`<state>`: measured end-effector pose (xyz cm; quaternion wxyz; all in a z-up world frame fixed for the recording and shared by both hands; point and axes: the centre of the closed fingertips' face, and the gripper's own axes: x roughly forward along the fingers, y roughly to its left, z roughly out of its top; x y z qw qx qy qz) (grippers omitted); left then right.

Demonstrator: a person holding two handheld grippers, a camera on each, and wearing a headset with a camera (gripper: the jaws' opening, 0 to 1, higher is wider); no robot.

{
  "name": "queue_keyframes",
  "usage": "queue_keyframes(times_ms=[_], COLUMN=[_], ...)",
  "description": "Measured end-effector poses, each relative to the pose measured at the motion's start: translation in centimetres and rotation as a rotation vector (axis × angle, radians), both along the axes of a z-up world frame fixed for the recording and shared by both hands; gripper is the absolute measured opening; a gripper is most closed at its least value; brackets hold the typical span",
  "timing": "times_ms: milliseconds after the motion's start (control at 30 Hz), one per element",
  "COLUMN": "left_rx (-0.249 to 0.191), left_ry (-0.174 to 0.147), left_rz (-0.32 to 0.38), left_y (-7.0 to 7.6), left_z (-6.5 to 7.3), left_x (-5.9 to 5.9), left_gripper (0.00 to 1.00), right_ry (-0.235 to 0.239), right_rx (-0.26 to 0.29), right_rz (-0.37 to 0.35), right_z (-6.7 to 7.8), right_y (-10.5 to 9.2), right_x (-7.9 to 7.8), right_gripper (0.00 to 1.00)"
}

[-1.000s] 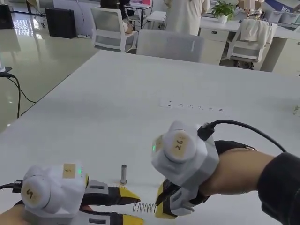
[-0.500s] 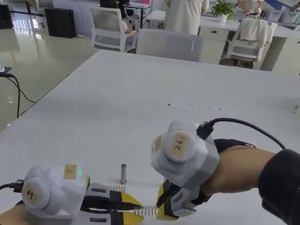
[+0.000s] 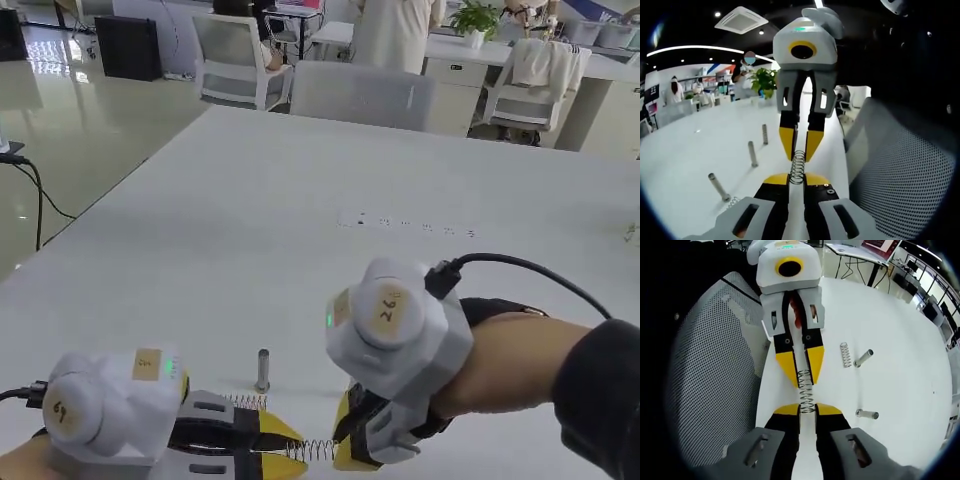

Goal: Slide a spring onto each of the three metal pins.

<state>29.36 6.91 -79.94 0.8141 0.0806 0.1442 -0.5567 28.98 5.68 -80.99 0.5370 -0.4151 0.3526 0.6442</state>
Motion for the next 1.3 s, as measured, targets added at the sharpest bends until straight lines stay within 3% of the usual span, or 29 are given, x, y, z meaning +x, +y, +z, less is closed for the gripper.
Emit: queue_keyframes(times_ms=[433,867,1300], left_rx=[-0.028,-0.006,0.003], left_ry=[-0.001,-0.007,0.002], left_rz=[0.003,0.007,-0.001], left_y=[-0.1,-0.1,-0.2], left_z=[0.6,0.4,0.2], left_x=[0.0,0.1,-0.1], left_gripper=[0.02,0.02,0.02], right_ry=[0.008,0.018,0.013], right_rx=[0.0,0.085,0.1], right_rz=[-0.009,-0.034,-0.01], right_z=[-0.7,2.4,3.0], right_y=[-0.3,1.3,2.7], right_x=[0.0,-0.2,-0.9], right_gripper=[0.09,0.08,0.08])
